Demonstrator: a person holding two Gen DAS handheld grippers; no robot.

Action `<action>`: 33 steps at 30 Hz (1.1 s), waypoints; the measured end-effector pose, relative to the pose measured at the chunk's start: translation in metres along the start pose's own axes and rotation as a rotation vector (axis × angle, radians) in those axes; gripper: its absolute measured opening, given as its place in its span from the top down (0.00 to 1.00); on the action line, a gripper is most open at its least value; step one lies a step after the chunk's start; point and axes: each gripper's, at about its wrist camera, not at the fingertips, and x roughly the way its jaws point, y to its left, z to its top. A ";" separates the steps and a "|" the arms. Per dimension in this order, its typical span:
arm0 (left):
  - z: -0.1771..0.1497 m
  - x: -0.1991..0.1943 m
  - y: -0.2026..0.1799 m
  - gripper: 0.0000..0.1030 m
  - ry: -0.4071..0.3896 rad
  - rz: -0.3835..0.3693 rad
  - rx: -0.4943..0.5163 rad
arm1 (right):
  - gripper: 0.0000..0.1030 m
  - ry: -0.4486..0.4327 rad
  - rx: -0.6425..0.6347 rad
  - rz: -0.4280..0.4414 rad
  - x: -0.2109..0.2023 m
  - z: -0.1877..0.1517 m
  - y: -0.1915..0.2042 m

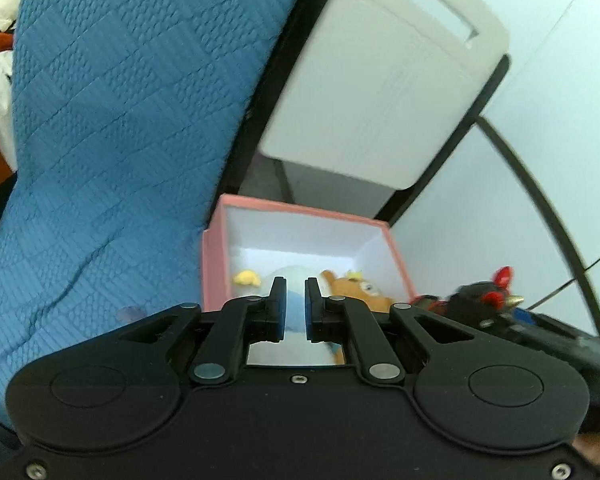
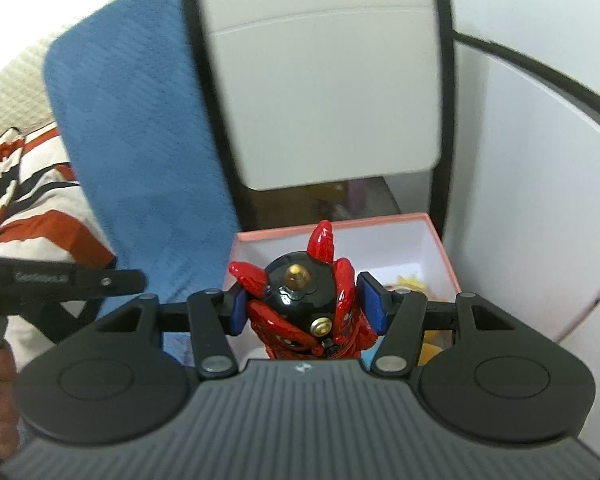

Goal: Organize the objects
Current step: 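Lift the figurine with right tool while left tool lifts the ribbon toward the box, then lower the figurine into the box with right tool while left tool lowers the ribbon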

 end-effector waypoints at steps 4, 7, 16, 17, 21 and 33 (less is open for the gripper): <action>-0.014 0.017 0.026 0.84 0.037 0.049 -0.033 | 0.43 0.030 0.015 -0.033 0.014 -0.011 -0.022; -0.028 0.031 0.047 0.56 0.063 0.097 -0.053 | 0.43 0.060 0.036 -0.047 0.028 -0.020 -0.038; -0.090 0.080 0.099 0.53 0.244 0.198 -0.107 | 0.43 0.140 0.090 -0.074 0.064 -0.042 -0.065; -0.097 0.085 0.104 0.53 0.256 0.209 -0.117 | 0.43 0.146 0.091 -0.074 0.067 -0.043 -0.066; -0.119 0.100 0.119 0.52 0.304 0.249 -0.141 | 0.43 0.156 0.086 -0.069 0.074 -0.044 -0.067; -0.136 0.121 0.128 0.57 0.338 0.359 -0.088 | 0.43 0.168 0.086 -0.059 0.084 -0.046 -0.073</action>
